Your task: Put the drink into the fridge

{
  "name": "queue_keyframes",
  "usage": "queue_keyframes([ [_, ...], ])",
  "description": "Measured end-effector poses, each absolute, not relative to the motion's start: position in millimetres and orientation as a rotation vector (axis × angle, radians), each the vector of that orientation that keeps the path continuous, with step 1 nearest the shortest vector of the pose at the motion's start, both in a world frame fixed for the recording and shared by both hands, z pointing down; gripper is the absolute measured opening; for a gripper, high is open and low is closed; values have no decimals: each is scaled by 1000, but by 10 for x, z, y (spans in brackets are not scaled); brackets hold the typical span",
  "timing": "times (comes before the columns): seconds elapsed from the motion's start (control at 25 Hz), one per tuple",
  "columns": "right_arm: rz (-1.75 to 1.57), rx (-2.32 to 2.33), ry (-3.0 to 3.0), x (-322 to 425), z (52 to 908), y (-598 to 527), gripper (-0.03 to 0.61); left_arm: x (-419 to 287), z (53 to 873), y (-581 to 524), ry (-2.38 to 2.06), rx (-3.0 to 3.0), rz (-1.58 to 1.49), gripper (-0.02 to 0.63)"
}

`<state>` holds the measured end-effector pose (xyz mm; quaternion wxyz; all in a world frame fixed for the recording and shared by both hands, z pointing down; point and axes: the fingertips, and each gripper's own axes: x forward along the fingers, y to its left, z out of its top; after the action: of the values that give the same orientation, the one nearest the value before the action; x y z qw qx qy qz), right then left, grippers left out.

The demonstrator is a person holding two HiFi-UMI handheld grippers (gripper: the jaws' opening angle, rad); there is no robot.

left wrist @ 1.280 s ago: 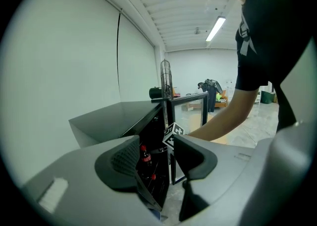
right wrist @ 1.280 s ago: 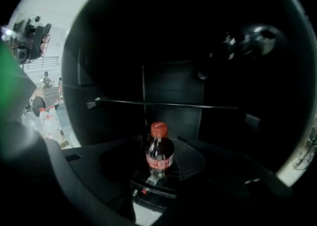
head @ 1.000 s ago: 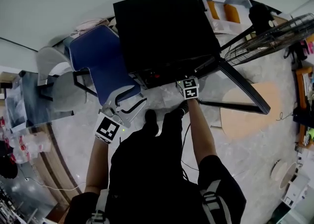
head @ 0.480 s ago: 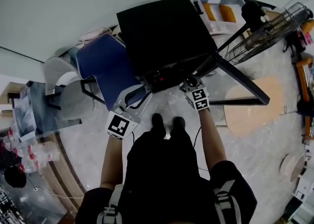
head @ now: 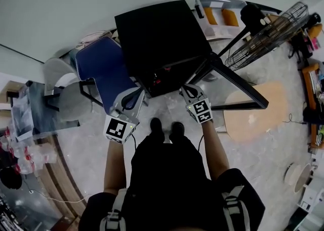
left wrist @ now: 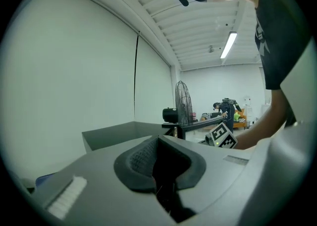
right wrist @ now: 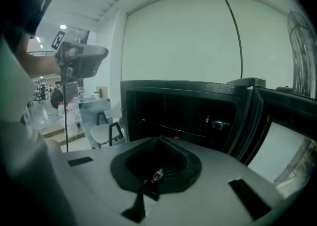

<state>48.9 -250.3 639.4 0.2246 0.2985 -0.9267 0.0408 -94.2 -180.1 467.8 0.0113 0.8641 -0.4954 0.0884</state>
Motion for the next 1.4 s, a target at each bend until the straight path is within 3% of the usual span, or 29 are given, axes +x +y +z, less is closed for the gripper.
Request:
queue_keyframes([
  [1.0,11,644,-2679,1198,6068,-2543,2,-25,4727,-1483,-1689,2582,377,2],
  [1.4,-22,590,-2668,1243,6151,-2465,2,-2,4786,-1289,-1750,2518,430,2],
])
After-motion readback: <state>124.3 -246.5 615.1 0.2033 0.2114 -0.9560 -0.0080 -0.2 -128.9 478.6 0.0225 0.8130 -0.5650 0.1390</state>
